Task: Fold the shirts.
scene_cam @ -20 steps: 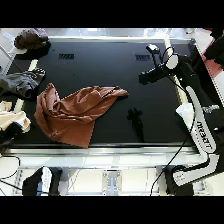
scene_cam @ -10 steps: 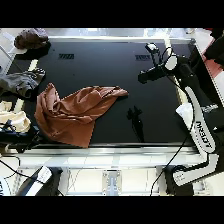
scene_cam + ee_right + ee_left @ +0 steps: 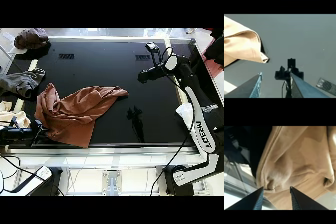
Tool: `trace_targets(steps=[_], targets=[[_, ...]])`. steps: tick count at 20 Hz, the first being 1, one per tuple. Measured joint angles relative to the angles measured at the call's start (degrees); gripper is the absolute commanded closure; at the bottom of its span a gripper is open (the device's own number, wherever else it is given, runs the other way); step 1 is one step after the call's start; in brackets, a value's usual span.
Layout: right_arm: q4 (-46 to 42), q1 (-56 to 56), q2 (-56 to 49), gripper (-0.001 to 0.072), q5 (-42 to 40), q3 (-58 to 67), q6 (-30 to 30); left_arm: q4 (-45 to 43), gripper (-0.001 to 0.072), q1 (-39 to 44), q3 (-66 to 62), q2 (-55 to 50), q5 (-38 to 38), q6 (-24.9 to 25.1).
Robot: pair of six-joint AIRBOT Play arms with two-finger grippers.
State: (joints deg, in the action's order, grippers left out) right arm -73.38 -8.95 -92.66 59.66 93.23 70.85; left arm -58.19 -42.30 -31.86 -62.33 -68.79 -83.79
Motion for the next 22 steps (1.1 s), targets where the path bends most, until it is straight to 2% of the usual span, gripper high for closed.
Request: trace_targets(steps=[5,6,7,17,18,19,20,22], targets=[[0.22,0.00,0.00,0.0298,0.72,0.00,0.00,0.24,0.0304,-4.22,0.20,-0.74,-0.63,-0.63],[0.39,0.00,0.00,0.0299,0.74,0.00,0.00,0.26,0.0324,-5.31,0.26,-1.11,-1.44,-0.28],[0.66,0.00,0.00,0.0299,0.74,0.00,0.00,0.26,0.0365,-6.25,0.33,-1.66,-2.23,0.22],[3.93,0.00,0.00,0.0300,0.79,0.00,0.00,5.44,0.0365,-8.35,0.37,-11.85,-2.97,7.34],[4.13,0.00,0.00,0.0300,0.79,0.00,0.02,5.73,0.0467,-8.17,0.37,-12.33,-2.80,7.58],[4.24,0.00,0.00,0.0300,0.79,0.00,0.02,6.01,0.0654,-7.96,0.37,-12.74,-1.97,7.96],[4.28,0.00,0.00,0.0300,0.79,0.00,0.04,6.03,0.0695,-7.65,0.37,-13.03,-0.74,8.55],[4.26,0.00,0.00,0.0300,0.68,0.00,0.09,7.78,0.0696,-6.88,0.37,-13.38,0.44,10.12]])
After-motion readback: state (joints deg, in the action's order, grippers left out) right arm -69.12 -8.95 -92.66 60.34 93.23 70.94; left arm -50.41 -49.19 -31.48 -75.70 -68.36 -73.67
